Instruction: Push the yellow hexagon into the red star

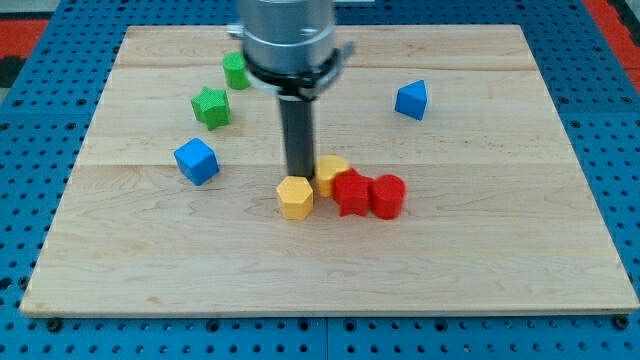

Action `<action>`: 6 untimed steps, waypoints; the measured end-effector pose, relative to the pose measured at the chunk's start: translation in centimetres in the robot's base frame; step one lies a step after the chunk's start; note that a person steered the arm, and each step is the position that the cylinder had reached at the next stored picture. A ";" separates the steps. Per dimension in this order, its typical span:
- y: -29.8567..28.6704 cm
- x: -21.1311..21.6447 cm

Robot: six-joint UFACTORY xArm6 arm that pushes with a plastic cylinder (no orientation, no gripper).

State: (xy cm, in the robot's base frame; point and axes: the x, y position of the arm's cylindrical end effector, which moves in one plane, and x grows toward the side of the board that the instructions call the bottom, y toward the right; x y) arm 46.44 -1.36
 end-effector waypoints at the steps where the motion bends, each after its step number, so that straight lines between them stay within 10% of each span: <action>1: -6.5 -1.5; 4: 1.7 3.6; 6: -14.5 2.8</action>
